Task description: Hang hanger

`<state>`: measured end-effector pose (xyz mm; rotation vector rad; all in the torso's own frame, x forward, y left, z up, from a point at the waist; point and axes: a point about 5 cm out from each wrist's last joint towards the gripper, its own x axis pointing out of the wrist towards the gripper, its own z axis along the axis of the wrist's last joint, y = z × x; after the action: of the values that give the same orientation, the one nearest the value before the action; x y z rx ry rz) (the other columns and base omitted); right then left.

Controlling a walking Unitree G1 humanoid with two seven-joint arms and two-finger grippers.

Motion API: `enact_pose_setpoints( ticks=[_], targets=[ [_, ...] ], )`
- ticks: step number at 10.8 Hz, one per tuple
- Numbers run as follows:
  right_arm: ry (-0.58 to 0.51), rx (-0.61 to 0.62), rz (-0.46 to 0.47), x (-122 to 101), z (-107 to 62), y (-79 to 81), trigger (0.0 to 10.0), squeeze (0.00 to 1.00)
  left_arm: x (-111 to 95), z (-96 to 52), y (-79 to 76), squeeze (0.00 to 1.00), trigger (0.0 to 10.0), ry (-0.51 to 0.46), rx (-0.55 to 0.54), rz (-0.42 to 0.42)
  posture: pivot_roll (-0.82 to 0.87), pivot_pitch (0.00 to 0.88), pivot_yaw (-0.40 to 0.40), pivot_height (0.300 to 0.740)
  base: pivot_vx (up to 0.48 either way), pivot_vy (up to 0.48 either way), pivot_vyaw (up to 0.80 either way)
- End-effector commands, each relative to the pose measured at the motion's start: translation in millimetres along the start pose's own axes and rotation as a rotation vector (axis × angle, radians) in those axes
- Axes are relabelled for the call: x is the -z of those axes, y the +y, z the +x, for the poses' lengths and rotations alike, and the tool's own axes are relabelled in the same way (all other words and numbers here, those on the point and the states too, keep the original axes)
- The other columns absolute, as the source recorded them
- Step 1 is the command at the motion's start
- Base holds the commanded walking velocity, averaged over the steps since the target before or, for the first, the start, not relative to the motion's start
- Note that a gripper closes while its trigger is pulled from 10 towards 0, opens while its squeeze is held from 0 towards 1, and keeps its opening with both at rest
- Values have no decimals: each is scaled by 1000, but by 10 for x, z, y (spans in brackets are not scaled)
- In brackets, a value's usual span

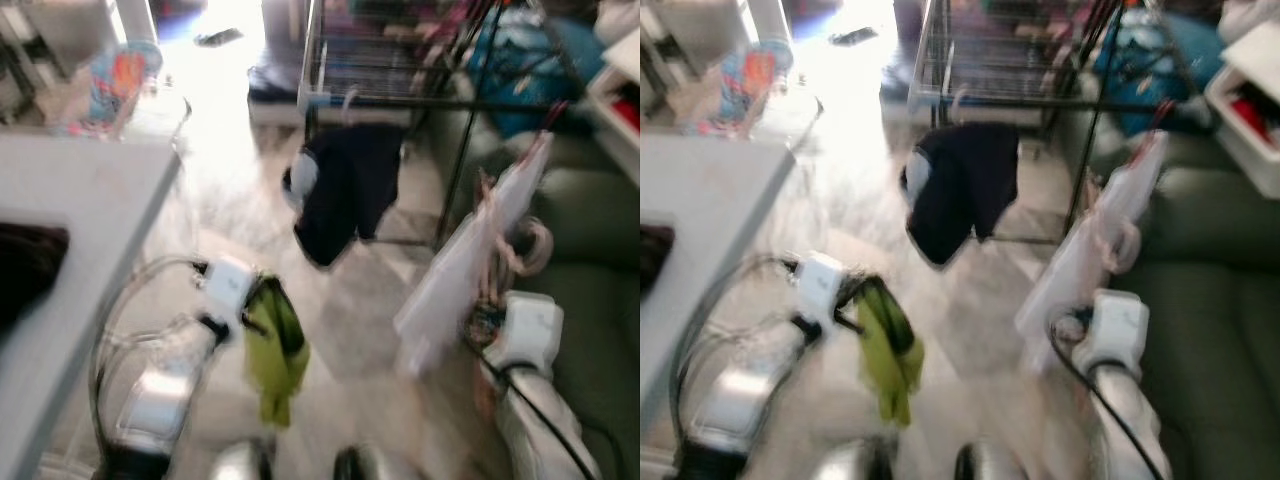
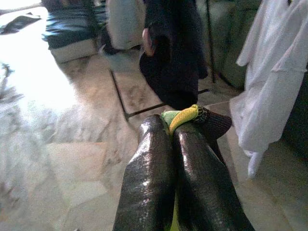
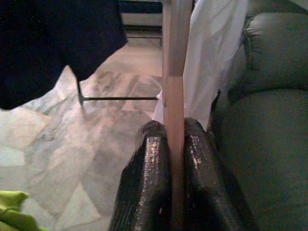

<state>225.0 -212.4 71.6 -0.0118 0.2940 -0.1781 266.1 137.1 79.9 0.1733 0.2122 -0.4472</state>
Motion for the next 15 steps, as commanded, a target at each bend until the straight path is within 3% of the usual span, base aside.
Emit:
enact_pose_setpoints(
  ticks=[1,5,11,15],
  targets=[
    [13,21,-11,24,22,-65,10000,0,-36,15,-33,0,10000,-20,20,2,-49,50,-14,740,-349,0,0],
    [2,22,5,-38,180,-48,10000,0,-31,34,-59,0,10000,-17,60,24,-48,34,-17,740,-324,0,0],
    [-26,20,30,-137,306,33,10000,0,-155,98,-16,0,10000,-72,77,44,-60,46,-13,740,0,0,0],
    [-41,-7,27,-177,336,91,10000,0,-197,108,-71,0,10000,-101,55,23,-60,59,-22,740,0,0,0]
  ],
)
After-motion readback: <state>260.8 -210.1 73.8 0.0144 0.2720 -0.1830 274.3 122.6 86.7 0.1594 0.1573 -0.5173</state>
